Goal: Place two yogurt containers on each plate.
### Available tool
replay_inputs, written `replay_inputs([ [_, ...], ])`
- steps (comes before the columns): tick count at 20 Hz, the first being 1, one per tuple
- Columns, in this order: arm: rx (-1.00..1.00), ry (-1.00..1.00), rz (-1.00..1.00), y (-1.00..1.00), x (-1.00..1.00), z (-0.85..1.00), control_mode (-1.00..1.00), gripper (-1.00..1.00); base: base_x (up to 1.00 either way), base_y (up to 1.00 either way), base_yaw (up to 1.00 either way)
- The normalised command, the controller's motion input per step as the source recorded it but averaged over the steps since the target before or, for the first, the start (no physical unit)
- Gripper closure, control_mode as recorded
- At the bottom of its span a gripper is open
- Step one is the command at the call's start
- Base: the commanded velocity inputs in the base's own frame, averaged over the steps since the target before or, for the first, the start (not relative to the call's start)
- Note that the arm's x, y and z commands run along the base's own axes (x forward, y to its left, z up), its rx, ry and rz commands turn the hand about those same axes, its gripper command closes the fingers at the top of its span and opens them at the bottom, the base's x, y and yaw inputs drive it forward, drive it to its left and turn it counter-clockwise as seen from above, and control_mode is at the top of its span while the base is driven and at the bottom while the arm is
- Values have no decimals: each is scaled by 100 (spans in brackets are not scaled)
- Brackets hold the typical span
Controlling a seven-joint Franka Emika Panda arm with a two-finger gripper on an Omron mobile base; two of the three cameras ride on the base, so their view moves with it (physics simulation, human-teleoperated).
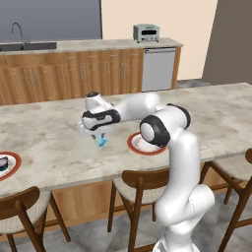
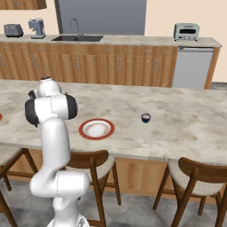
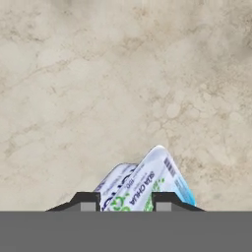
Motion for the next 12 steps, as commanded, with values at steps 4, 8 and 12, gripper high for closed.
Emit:
replay_inputs([
  [4, -15, 0, -17, -20, 0, 22, -100, 100, 0, 0, 0],
  [8, -14, 0, -17, -44, 0, 9, -100, 100, 0, 0, 0],
  [12, -5, 0, -14, -59, 0, 1, -100, 100, 0, 0, 0],
])
